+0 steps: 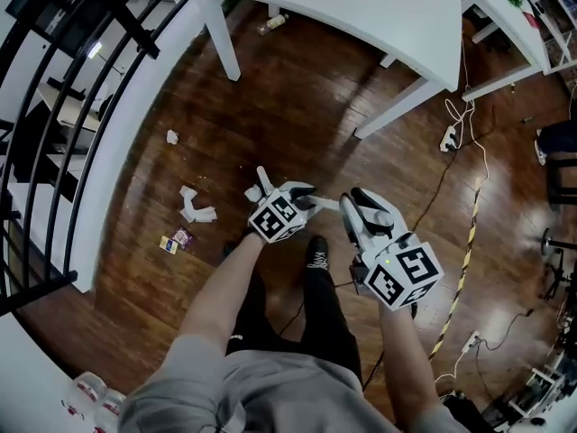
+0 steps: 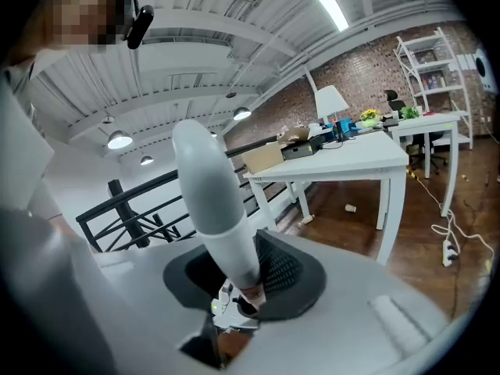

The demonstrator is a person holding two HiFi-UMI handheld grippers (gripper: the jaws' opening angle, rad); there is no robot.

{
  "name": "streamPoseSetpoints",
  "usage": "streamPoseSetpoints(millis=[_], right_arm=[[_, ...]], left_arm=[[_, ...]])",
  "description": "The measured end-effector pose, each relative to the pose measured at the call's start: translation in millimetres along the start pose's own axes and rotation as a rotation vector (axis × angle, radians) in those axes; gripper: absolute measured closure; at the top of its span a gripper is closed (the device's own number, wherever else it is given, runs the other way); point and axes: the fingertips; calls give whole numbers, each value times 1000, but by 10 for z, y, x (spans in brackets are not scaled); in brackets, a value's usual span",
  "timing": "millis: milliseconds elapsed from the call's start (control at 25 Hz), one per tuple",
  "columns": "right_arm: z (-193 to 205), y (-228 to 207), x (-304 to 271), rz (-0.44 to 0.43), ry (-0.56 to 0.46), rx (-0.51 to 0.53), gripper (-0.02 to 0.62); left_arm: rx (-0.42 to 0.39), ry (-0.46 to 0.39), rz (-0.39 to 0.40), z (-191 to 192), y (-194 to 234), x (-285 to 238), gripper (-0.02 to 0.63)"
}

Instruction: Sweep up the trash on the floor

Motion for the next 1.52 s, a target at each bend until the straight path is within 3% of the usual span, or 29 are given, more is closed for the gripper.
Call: streamPoseSetpoints(millis=[480,760,920,1160,1320,1520], right_arm=[[51,1333,-762,-64,-18,-35,517],[-161,1867,-1151,-171,0,44,522],[-545,2234,-1195,-316,-11,107,523],[-930,2859,-1119,-615,-8,211,523],[-907,3391,-1091,-795,36,237,523],[-448,4126,-1091,-957,129,242,523]], left_arm=[[16,22,-53,658,490,1393,449],[52,-28,-158,684,827,2074,448],[79,-120,-307,443,870,2642,448],[158,-183,-565,313,741,3476,449],[233,-191,-715,595,514,4032,454],[372,-215,-858,1385,146,4596,453]])
Point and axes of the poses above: the fingertips, and each gripper's own axes: x backward along the fingers, y to its left, z out of its underside, and after that the axes turned 13 degrees about z, right-handed
